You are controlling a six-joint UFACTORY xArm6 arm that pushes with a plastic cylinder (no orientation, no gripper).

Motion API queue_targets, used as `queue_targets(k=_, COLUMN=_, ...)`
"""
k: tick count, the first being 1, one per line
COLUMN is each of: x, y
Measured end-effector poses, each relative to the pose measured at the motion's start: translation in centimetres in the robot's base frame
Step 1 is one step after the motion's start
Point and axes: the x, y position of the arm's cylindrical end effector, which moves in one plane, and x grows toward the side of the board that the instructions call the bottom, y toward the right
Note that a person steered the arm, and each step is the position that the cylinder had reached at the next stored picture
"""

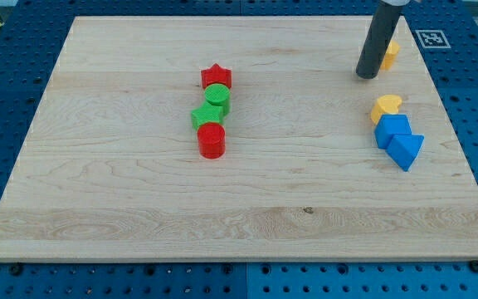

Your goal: Move the yellow hexagon above the yellow heart

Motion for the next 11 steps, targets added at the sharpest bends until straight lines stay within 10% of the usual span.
queue_targets(k=3, x=-10.6, y=4.1)
queue_targets(k=5, x=-3.1, y=2.7)
queue_targets(k=11, x=-1.6, y=-1.8)
